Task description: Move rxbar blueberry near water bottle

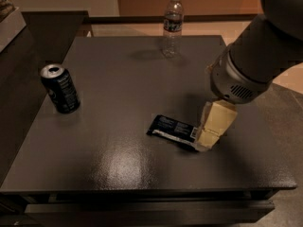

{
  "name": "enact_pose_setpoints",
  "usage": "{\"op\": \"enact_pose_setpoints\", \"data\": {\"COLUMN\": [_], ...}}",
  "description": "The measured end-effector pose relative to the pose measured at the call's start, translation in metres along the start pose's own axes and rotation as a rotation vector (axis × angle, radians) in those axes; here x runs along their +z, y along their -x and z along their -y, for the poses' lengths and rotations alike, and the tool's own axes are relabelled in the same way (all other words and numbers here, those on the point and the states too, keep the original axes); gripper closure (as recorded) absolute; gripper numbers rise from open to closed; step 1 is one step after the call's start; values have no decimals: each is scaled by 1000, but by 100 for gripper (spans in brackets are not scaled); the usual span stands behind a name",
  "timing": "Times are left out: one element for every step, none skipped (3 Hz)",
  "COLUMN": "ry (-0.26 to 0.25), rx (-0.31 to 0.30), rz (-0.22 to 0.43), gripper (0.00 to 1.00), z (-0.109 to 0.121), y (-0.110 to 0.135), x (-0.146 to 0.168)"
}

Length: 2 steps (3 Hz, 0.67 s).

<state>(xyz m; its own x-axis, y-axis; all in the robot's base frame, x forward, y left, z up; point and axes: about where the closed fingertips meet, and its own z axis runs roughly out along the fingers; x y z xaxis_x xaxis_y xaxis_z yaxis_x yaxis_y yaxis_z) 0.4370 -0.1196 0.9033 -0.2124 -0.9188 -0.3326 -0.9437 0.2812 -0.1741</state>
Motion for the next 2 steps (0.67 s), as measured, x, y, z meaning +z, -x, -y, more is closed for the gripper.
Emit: {"op": "enact_pose_setpoints", "data": {"ry": [31,55], "rx": [14,29], "rz": [21,41], "gripper": [0,0], "z": [-9,-17], "y": [5,7], "x": [23,43]}}
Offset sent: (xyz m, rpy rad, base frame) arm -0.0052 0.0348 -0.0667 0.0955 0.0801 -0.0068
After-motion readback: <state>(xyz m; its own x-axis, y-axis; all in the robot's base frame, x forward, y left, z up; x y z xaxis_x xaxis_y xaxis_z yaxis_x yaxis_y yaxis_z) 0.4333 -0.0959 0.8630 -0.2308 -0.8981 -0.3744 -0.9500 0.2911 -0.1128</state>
